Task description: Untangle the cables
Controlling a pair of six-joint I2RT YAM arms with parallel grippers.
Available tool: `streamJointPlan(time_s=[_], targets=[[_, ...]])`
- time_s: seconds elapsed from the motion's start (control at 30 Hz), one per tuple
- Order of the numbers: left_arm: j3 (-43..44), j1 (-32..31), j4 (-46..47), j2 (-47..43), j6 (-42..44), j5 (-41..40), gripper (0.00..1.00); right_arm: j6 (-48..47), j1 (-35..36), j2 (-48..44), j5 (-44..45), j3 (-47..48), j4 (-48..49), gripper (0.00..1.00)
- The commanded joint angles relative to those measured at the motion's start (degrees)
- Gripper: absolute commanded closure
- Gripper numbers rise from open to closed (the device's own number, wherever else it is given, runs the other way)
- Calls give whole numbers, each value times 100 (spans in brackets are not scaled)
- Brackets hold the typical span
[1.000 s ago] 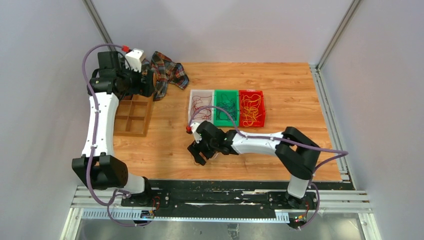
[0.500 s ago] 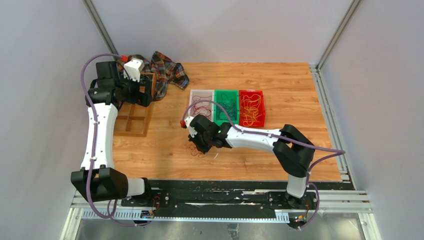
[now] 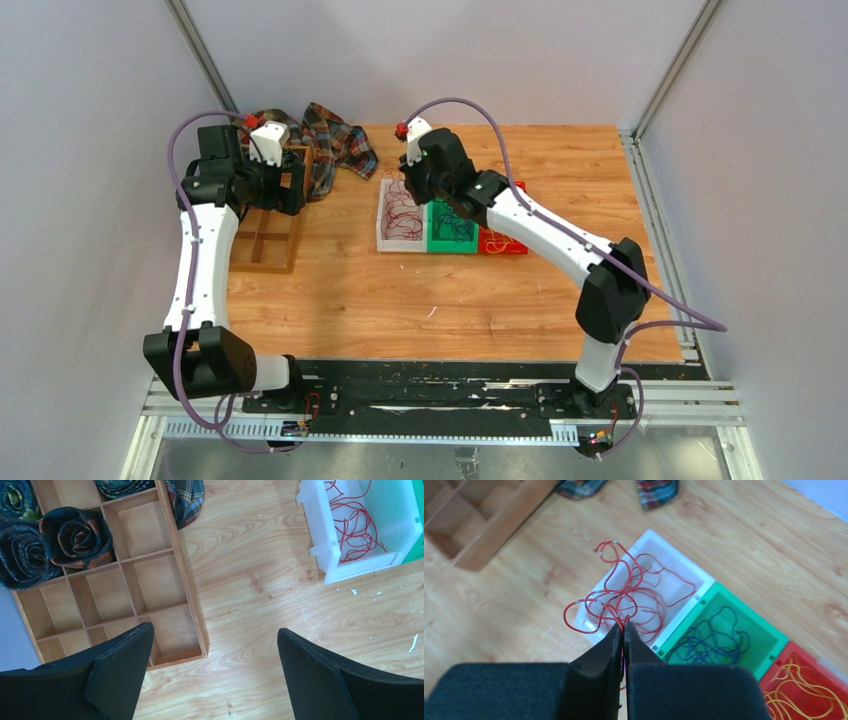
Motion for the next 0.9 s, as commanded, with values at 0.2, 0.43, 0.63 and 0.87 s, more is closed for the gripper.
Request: streamJointPlan(time_s=[0.2,0.43,0.63,0.87], targets=[[-63,50,170,-164,-66,-74,2,-67,-232,594,735,607,54,25],[-248,50,377,-147,-379,-93,2,16,-535,-690,917,-286,32,21],[-1045,50,1256,-336,-673,93,2,186,-1065,-2662,1415,-2491,473,19],[-3084,54,3700,-748,-1214,389,2,739,-2108,-4129,2293,-3826,127,18]])
